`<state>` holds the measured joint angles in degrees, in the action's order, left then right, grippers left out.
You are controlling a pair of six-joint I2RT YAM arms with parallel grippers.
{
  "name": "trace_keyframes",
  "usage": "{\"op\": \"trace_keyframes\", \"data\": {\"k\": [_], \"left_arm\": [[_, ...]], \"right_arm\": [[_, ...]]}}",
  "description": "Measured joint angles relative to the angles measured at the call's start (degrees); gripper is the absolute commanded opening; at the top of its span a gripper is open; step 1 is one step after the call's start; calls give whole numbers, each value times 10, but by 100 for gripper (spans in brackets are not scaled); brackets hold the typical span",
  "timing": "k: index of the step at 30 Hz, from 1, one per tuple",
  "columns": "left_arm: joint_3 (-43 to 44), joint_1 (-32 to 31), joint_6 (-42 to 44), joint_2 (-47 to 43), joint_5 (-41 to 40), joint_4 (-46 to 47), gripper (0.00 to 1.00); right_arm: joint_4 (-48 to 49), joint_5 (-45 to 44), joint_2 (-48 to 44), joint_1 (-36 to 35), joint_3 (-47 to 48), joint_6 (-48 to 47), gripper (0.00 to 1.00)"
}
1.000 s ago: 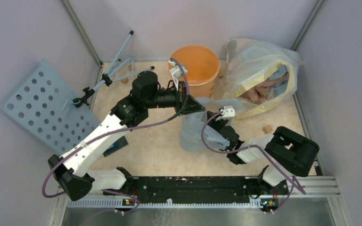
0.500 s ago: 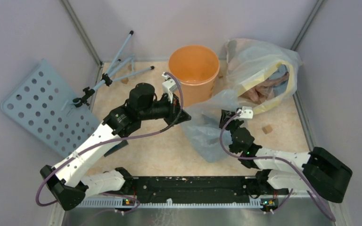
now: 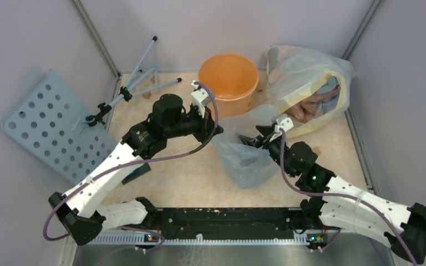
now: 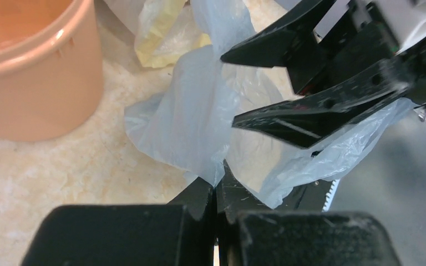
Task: Put the trash bags into the trash bin
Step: Unfold the trash bag at the center of the board.
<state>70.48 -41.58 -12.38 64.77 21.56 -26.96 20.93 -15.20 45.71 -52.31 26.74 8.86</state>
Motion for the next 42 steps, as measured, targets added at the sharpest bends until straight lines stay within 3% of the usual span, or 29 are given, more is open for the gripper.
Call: {"op": "trace_keyframes", "data": {"k": [12, 21, 31, 42], "left_arm": [[27, 0, 87, -14, 16, 14, 0], [24, 0, 127, -20, 32, 23, 0], [3, 0, 163, -21, 28, 23, 0], [-34, 0, 191, -39, 22, 19, 0]], "right_arm": [[-283, -82, -56, 1, 184, -40, 85], [-412, 11, -7, 5, 216, -57, 85], [-396, 159, -1, 5, 172, -77, 75], [-296, 232, 111, -20, 145, -68, 70]]}}
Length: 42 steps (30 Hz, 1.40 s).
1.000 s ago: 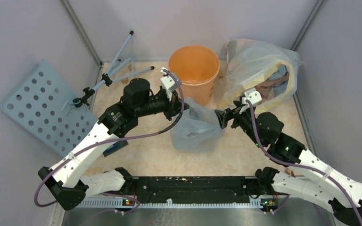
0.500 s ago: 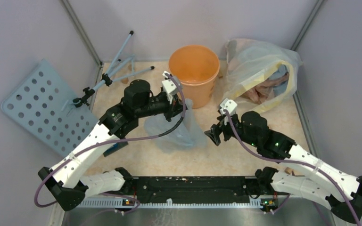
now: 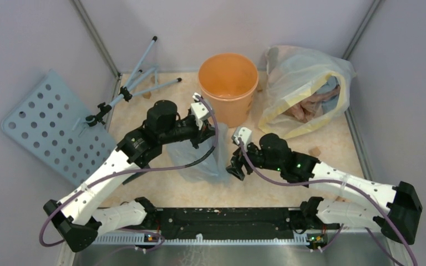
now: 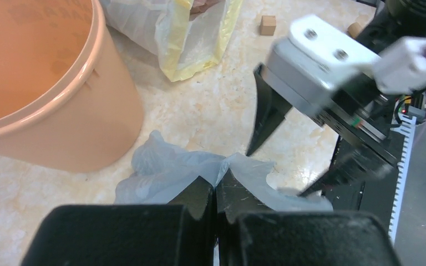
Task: Put the trash bags into the trash bin
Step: Unfold the trash bag at the center of the board.
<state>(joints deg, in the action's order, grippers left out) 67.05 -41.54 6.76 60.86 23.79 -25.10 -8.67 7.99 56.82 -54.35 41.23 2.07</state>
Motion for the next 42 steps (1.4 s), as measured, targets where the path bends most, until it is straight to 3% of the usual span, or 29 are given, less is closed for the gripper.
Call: {"op": "trace_keyframes", "data": {"k": [9, 15, 20, 30, 36, 42], "left_arm": [[-21, 0, 19, -38, -41, -4, 0], [-24, 0, 19, -42, -53, 0, 0], [-30, 0, 19, -43, -52, 12, 0], [-41, 0, 20, -61, -82, 16, 0], [-49, 0, 20, -71, -96, 23, 0], [-49, 0, 20, -71, -90, 27, 0]], "right_arm": [[36, 97, 30, -75, 0, -39, 70], [44, 113, 47, -101, -1, -56, 72], [80, 108, 47, -101, -1, -66, 61], [93, 161, 56, -113, -6, -85, 58], [95, 153, 42, -119, -39, -85, 52], [106, 113, 34, -119, -45, -96, 55]]}}
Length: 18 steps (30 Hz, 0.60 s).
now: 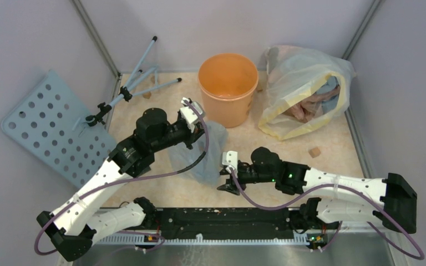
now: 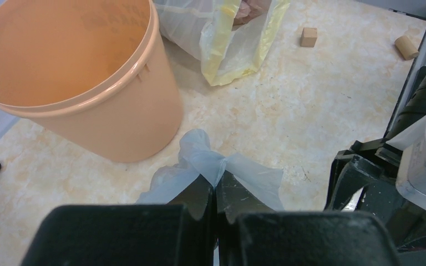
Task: Put the trash bags into the trash bin
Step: Unfold the trash bag at the center of the board.
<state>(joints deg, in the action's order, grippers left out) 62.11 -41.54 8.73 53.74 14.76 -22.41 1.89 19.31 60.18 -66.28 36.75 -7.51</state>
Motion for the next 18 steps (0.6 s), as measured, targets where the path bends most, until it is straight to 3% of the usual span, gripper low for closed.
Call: {"op": "trace_keyframes", "data": {"k": [4, 13, 18], "left_arm": [[0, 0, 1, -1, 9, 2, 0], [0, 0, 15, -24, 22, 1, 0], [0, 0, 22, -27, 23, -1, 0]], "right_arm": [[-2, -56, 0, 0, 0, -16, 64], [5, -154, -10, 4, -15, -44, 67], [24, -167, -30, 5, -54, -50, 79]]}}
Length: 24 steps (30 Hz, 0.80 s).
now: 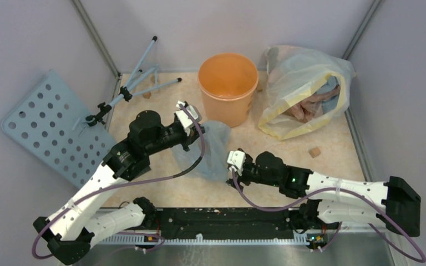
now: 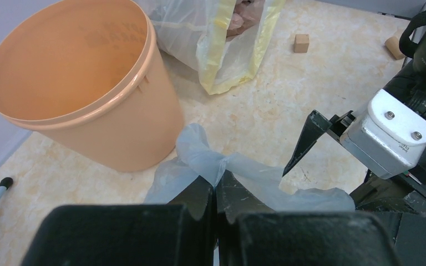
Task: Put the trash bags into the trash bin
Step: Unfold the trash bag at the center of the board.
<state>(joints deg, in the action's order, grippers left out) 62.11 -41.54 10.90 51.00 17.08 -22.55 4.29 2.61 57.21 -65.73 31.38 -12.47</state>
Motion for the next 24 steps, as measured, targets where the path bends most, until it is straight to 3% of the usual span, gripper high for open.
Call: {"op": "trace_keyframes", "data": {"k": [7, 13, 21, 23, 24], "left_arm": [[0, 0, 2, 0, 0, -2, 0], [0, 0, 3, 0, 2, -2, 0], [0, 0, 2, -3, 0, -2, 0], [0, 0, 2, -3, -2, -2, 0], [0, 0, 2, -3, -3, -2, 0]], "right_arm": [[35, -34, -1, 9, -26, 1, 81], [73, -37, -2, 29, -43, 6, 64], [129, 50, 14, 33, -44, 11, 55], [138, 77, 26, 33, -43, 12, 47], [140, 87, 31, 33, -43, 12, 38]]}}
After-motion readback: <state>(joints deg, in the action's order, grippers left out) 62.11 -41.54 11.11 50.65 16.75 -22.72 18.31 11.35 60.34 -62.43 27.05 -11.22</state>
